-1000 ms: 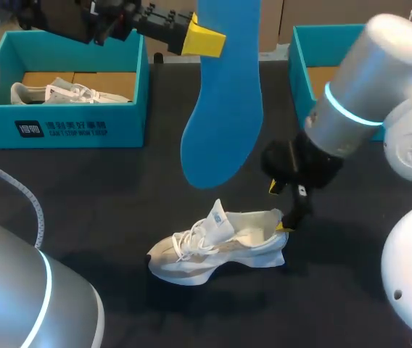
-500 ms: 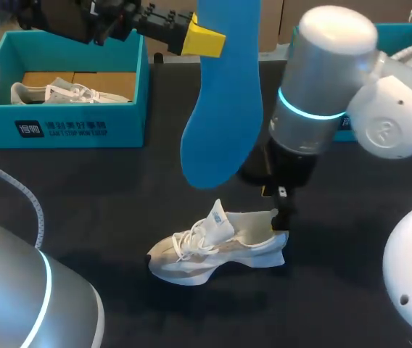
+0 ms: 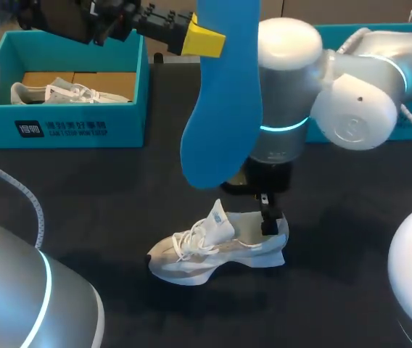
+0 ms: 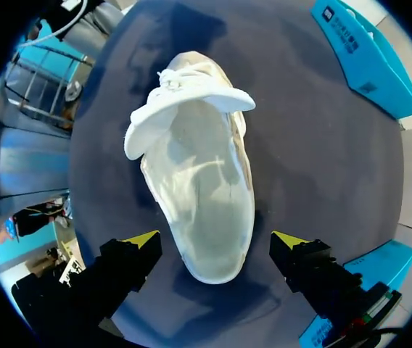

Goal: Take the shoe out of the shoebox, open the shoe tongue, remove and reinsert the insole, then place the shoe into the shoebox

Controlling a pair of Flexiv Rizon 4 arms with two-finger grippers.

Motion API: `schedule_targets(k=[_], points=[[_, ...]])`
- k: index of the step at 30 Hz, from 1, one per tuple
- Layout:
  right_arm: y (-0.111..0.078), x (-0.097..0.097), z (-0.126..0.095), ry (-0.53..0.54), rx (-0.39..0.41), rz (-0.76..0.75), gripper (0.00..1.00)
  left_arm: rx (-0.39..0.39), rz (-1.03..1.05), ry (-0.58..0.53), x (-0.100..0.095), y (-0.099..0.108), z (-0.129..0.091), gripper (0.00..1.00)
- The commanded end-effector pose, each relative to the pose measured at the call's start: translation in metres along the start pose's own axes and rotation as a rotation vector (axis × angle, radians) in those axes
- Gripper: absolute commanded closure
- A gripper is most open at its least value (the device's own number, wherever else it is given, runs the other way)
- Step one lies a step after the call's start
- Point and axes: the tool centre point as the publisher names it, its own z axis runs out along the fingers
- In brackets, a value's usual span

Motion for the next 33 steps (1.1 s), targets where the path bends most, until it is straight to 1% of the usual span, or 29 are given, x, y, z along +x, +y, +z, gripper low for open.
schedule_targets(k=[1,4,11,15,19,23,27,33], points=[[0.002,0.0,0.001,-0.006,0.021,0.004,0.0,-0.002,-0.001,0.0,-0.001,0.0,0.002,1.0],[0.005,-0.005,-0.001,-0.017,0.016,-0.004,0.0,-0.002,-0.001,0.0,-0.001,0.0,0.002,1.0],[0.021,-0.025,0.0,-0.029,0.022,-0.052,0.0,-0.002,-0.001,0.0,-0.001,0.0,0.002,1.0],[0.027,-0.036,0.009,-0.025,0.021,-0.074,0.0,-0.002,-0.001,0.0,-0.001,0.0,0.002,1.0],[0.028,-0.043,0.021,-0.028,0.014,-0.083,0.0,-0.002,-0.001,0.0,-0.001,0.0,0.002,1.0],[0.03,-0.046,0.031,-0.022,0.005,-0.078,0.0,-0.002,-0.001,0.0,-0.001,0.0,0.002,1.0],[0.034,-0.044,0.04,-0.013,0.003,-0.071,0.0,-0.002,-0.001,0.0,-0.001,0.0,0.002,1.0],[0.034,-0.044,0.051,0.0,0.0,-0.066,0.0,-0.002,-0.001,0.0,-0.001,0.0,0.002,1.0]])
